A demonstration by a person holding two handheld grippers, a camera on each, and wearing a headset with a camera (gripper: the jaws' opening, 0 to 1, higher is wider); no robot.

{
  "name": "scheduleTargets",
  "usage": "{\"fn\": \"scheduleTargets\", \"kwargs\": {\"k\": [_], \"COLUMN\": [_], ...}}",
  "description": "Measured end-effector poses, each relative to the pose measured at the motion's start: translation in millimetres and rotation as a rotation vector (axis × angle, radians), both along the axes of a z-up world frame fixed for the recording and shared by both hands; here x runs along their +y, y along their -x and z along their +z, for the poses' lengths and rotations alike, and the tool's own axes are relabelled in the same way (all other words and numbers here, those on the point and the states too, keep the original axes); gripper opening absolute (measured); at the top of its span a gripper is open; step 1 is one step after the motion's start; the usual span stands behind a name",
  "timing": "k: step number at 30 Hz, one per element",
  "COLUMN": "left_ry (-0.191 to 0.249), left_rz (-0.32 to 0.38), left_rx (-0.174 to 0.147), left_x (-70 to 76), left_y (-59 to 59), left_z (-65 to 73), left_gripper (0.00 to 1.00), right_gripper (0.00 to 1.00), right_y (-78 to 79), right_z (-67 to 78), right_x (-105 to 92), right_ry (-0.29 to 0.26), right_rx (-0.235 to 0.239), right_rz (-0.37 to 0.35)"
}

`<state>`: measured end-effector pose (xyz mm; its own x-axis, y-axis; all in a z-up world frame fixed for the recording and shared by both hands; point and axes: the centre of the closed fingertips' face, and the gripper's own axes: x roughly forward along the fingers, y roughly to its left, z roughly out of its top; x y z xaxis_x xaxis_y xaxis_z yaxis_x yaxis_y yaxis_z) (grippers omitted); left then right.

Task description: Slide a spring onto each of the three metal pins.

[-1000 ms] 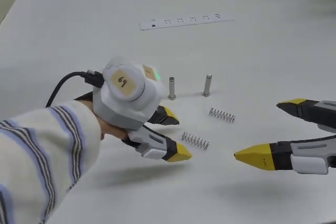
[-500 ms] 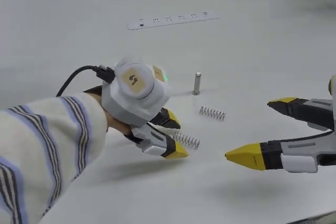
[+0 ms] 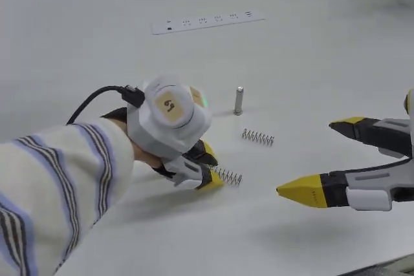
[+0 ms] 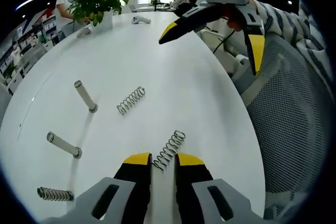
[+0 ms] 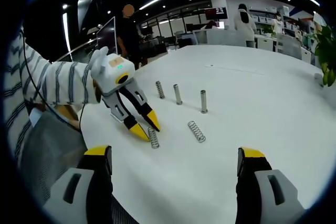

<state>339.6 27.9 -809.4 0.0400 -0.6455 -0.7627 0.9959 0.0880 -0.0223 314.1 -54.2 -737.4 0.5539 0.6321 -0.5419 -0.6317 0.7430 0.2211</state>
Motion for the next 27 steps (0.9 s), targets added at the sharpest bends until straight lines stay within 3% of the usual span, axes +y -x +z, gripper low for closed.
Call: {"fn": "scheduleTargets", "kwargs": {"k": [3, 8, 13, 16, 18, 27], "left_ry": [0.016, 0.005, 0.005, 0.008, 0.010, 0.068], "left_rz": [0.018, 0.030, 0.056, 0.080, 0.090, 0.162], "left_rx": [-0.006, -0.026, -0.016, -0.046, -0.043, -0.050], "left_x": [-0.6, 3.2, 8.0, 9.3, 9.4, 8.8], "left_y": [0.7, 0.6, -0.9, -4.6, -5.1, -8.2], "left_z": [0.5, -0.3, 0.6, 0.4, 0.0, 1.4], "left_gripper": [0.09, 0.06, 0.03, 0.03, 0.03, 0.03], "right_gripper": [0.98, 0.98, 0.97, 0.97, 0.97, 0.97], "right_y": [1.1, 3.4, 3.8, 3.8, 4.2, 7.1], "right_z": [-0.1, -0.7, -0.3, 0.0, 0.0, 0.0], "right_x": [0.3, 1.2, 0.9, 0.1, -0.4, -1.2], "right_ry": [0.000, 0.002, 0.004, 0.005, 0.005, 0.018], "right_rx": [0.002, 0.007, 0.007, 0.005, 0.005, 0.009], "right_rz": [0.004, 0.014, 0.016, 0.014, 0.013, 0.020]}}
